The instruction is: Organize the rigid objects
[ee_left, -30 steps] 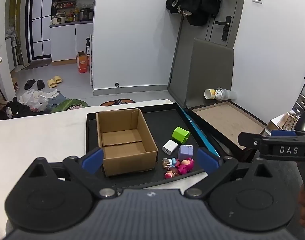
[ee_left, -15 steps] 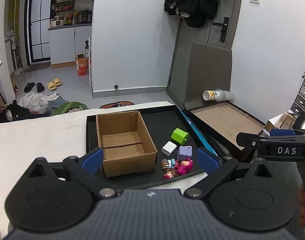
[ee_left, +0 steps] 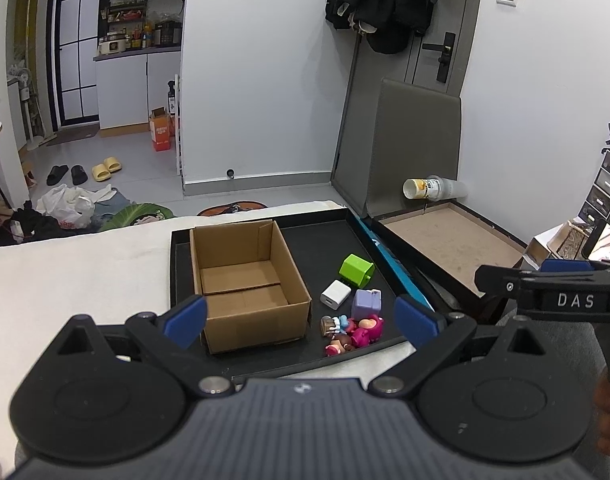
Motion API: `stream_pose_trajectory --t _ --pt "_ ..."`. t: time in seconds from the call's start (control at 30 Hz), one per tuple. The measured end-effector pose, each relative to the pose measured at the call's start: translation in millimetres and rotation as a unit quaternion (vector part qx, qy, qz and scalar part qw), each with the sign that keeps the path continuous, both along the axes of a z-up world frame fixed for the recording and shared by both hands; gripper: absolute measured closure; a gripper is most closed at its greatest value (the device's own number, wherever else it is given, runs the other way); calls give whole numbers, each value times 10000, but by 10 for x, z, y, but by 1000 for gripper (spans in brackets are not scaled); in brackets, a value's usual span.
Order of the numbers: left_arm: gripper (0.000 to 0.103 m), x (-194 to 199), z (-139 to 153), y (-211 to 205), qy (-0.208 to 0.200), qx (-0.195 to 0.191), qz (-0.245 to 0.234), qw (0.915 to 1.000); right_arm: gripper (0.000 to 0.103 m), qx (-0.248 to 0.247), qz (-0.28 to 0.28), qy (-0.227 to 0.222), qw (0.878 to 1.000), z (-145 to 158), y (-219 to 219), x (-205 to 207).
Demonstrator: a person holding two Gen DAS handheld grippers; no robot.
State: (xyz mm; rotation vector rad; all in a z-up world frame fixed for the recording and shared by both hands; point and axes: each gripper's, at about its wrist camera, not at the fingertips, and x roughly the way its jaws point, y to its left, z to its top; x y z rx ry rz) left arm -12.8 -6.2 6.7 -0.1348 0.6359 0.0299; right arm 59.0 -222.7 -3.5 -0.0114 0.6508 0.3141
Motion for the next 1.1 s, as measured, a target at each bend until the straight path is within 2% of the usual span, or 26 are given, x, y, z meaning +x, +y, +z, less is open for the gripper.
stream_pose_trajectory --t 1.1 --pt "4 12 24 -33 2 19 -57 10000 0 -134 29 -33 9999 22 57 -7"
